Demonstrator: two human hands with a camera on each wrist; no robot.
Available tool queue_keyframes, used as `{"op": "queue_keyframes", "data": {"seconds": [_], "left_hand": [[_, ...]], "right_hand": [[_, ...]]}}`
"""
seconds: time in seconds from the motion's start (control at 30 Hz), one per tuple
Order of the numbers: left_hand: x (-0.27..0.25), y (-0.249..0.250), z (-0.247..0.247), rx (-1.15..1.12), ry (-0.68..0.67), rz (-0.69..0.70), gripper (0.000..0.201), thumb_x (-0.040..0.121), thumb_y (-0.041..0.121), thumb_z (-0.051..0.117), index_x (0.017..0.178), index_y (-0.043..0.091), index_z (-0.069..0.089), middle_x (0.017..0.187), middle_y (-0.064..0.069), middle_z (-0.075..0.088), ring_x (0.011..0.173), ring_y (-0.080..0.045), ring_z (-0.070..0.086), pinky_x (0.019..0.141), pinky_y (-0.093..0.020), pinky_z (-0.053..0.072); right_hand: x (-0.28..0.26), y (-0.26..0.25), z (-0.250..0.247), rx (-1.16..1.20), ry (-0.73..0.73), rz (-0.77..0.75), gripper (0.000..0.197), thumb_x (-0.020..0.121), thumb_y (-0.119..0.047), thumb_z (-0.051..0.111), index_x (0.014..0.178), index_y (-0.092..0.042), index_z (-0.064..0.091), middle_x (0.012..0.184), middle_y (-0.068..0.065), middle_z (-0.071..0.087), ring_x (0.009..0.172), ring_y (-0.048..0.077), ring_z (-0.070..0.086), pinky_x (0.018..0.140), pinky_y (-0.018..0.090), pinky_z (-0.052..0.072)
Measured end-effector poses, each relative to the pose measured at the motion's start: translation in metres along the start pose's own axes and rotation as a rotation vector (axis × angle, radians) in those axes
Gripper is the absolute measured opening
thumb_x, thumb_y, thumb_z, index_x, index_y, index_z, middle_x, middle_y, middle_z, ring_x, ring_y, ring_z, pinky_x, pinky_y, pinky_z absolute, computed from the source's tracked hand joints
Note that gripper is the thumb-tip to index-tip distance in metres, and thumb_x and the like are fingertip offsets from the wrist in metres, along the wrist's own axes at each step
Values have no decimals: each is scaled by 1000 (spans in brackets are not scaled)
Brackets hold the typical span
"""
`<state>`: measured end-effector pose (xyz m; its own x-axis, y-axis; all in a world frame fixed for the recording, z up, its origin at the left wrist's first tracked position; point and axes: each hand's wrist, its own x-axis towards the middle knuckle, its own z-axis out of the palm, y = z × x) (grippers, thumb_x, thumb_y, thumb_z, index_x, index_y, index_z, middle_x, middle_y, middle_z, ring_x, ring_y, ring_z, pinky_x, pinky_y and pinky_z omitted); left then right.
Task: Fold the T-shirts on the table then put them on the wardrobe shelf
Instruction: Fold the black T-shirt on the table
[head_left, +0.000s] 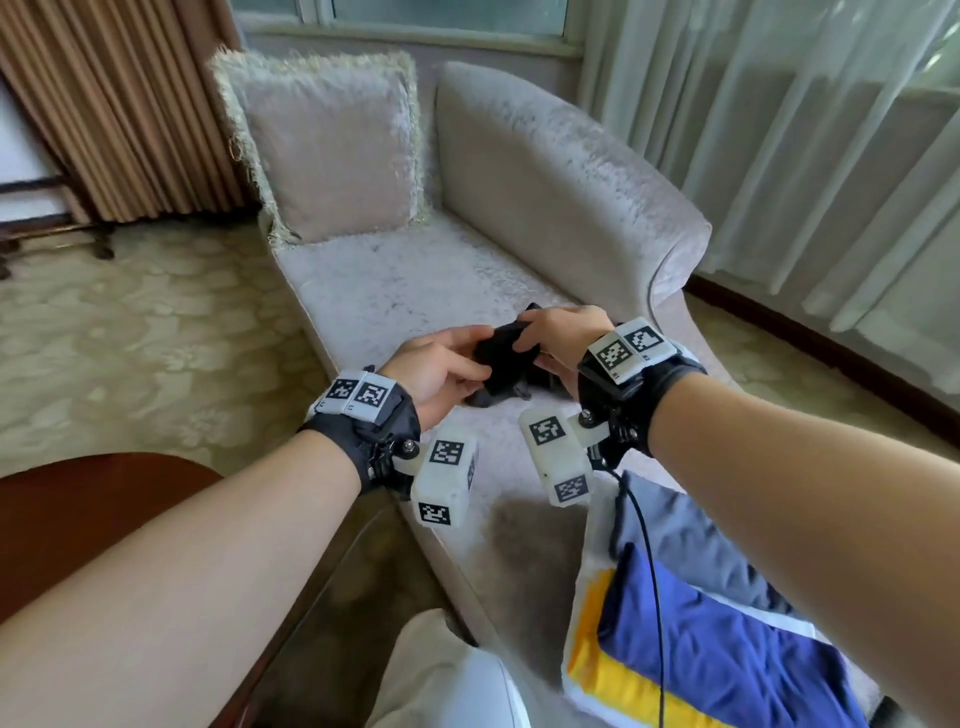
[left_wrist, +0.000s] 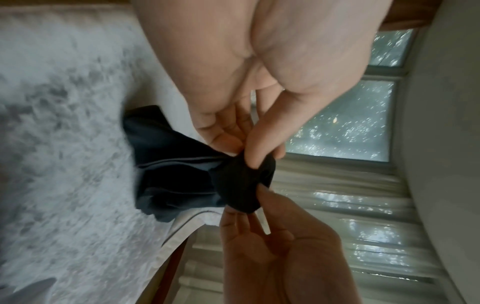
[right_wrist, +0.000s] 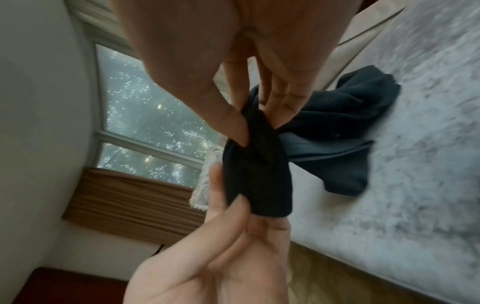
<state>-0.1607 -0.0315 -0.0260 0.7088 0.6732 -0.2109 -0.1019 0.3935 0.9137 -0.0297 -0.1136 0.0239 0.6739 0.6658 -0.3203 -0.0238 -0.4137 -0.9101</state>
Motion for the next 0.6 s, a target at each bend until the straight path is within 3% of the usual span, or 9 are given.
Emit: {"op": "queue_keyframes", "data": {"seconds": [0.07, 0.13, 0.23, 0.3, 0.37, 0.43, 0.53, 0.6], "left_hand": [[-31, 24, -13, 10, 28, 61, 41, 80, -25, 49, 97, 7, 67, 89, -10, 72, 82, -22, 69, 69, -26, 54], [-65, 48, -24, 27, 75, 109, 33, 83, -19, 55, 93, 9, 69, 93, -10, 71, 87, -23, 66, 80, -29, 52], [-116, 84, -37, 97, 130, 180, 24, 86, -5, 64, 89, 17, 70, 88, -2, 72, 75, -14, 64, 66, -25, 40], [-151, 107, -48, 115, 162, 228, 21, 87, 0, 65, 88, 20, 69, 86, 1, 72, 71, -10, 62, 60, -24, 33], [-186, 127, -61, 121, 183, 266, 21, 88, 2, 65, 95, 22, 69, 89, 3, 72, 78, -12, 63, 64, -26, 35], [-222, 140, -74, 164, 193, 268, 31, 85, -1, 66, 102, 24, 67, 97, 4, 72, 89, -14, 64, 70, -27, 38], [-271, 144, -92, 316, 240, 214, 45, 78, -15, 67, 106, 20, 65, 101, 2, 71, 84, -11, 65, 62, -21, 45], [-294, 142, -102, 434, 286, 189, 48, 71, -10, 76, 112, 13, 67, 110, -7, 72, 90, -16, 66, 65, -22, 50]], "right_hand": [[-29, -21, 14, -30, -64, -69, 32, 65, 1, 75, 92, -16, 73, 92, 3, 70, 84, 20, 66, 85, 36, 57], [-58, -40, 27, -36, -81, -101, 31, 69, 7, 74, 80, -23, 73, 85, 1, 70, 72, 18, 65, 78, 32, 58], [-105, -64, 48, -36, -130, -181, 34, 72, 10, 70, 78, -24, 72, 84, 3, 70, 76, 21, 65, 83, 34, 57], [-136, -79, 63, -7, -194, -253, 32, 76, 10, 65, 90, -17, 73, 86, 5, 67, 81, 21, 63, 84, 34, 54], [-167, -96, 78, 51, -261, -323, 36, 79, 9, 63, 110, -8, 69, 92, 6, 65, 83, 20, 62, 78, 32, 55], [-198, -111, 92, 111, -298, -372, 39, 80, 9, 61, 117, -3, 64, 95, 8, 64, 79, 18, 62, 68, 29, 55], [-246, -133, 112, 168, -382, -460, 29, 84, 9, 57, 108, -8, 62, 87, 3, 59, 73, 13, 57, 66, 26, 51], [-278, -145, 123, 205, -468, -510, 26, 87, 8, 53, 102, -11, 62, 85, 1, 58, 74, 11, 56, 72, 26, 50]]}}
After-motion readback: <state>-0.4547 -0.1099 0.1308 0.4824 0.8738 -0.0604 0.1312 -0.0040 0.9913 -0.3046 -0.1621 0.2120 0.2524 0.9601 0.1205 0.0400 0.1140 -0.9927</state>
